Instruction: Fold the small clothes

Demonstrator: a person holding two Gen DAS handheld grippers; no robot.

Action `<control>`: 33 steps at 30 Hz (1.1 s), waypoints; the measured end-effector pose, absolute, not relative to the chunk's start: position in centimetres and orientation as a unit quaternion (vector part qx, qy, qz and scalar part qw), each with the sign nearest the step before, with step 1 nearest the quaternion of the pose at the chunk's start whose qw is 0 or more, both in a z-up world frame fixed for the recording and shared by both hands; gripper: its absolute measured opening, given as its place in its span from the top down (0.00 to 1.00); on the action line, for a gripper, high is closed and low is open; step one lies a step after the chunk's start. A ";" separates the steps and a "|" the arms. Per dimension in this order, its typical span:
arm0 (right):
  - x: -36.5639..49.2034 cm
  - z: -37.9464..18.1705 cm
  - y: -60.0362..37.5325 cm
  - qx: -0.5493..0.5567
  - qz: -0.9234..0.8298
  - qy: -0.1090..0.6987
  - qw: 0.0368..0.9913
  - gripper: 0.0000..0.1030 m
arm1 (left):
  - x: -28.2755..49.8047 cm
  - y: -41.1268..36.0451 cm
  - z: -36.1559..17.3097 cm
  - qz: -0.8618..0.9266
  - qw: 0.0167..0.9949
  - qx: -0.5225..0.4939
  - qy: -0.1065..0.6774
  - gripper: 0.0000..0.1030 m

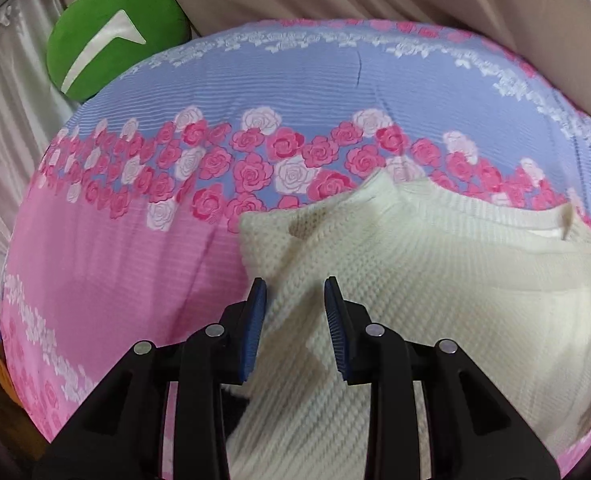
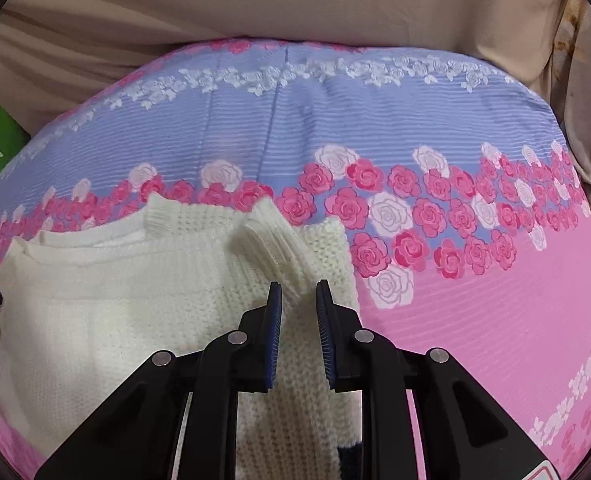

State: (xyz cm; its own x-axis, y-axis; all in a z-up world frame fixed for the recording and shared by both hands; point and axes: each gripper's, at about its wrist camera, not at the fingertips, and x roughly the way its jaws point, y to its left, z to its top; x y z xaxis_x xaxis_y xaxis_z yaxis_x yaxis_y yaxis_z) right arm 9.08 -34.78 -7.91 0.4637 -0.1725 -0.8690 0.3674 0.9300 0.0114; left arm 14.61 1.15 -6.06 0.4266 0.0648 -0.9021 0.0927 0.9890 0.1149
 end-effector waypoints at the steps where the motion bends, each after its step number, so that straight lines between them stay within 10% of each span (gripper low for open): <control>1: 9.4 -8.6 -35.4 0.104 -0.164 0.496 0.846 0.85 | 15.1 1.1 -6.7 -0.005 0.838 0.076 0.540 0.70; 33: -0.2 -6.8 -16.8 0.048 0.018 0.520 0.853 0.76 | 3.7 5.2 -5.5 0.008 0.816 0.056 0.576 0.57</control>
